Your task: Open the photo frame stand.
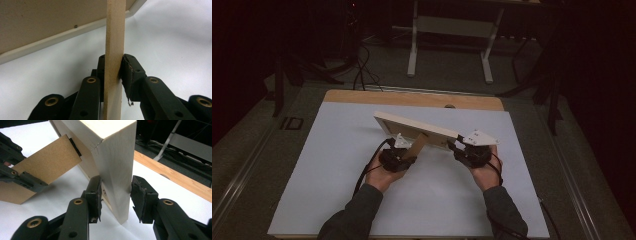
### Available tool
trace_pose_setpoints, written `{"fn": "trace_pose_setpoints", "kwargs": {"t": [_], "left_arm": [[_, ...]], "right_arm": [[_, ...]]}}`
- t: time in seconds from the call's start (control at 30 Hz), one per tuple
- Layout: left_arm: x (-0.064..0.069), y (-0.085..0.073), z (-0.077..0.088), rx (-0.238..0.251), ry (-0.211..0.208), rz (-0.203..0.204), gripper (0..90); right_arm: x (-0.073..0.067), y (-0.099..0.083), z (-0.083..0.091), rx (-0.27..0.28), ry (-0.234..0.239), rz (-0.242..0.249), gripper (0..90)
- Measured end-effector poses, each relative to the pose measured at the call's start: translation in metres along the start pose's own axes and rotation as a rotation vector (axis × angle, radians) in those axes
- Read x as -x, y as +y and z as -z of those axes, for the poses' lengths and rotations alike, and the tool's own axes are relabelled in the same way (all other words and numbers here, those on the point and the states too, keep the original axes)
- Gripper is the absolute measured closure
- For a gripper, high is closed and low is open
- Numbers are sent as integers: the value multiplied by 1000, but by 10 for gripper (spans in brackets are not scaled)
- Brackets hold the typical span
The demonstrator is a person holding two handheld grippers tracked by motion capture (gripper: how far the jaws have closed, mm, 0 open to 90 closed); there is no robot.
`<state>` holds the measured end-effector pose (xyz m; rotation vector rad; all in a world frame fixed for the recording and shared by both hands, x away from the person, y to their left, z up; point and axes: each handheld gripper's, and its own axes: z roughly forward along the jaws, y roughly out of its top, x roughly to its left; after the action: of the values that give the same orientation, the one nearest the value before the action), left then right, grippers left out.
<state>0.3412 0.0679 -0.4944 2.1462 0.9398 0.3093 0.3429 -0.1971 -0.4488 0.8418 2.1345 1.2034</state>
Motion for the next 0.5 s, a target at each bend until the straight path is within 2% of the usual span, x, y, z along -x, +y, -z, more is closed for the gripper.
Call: {"fn": "trace_pose_setpoints", "kwargs": {"t": [0.27, 0.5], "left_arm": [[-1, -2, 0, 0, -5, 4, 773], [-3, -3, 1, 5, -3, 7, 733]], "right_arm": [[-1, 0, 1, -5, 2, 7, 604], [-1, -1, 0, -8, 8, 2, 599]]}}
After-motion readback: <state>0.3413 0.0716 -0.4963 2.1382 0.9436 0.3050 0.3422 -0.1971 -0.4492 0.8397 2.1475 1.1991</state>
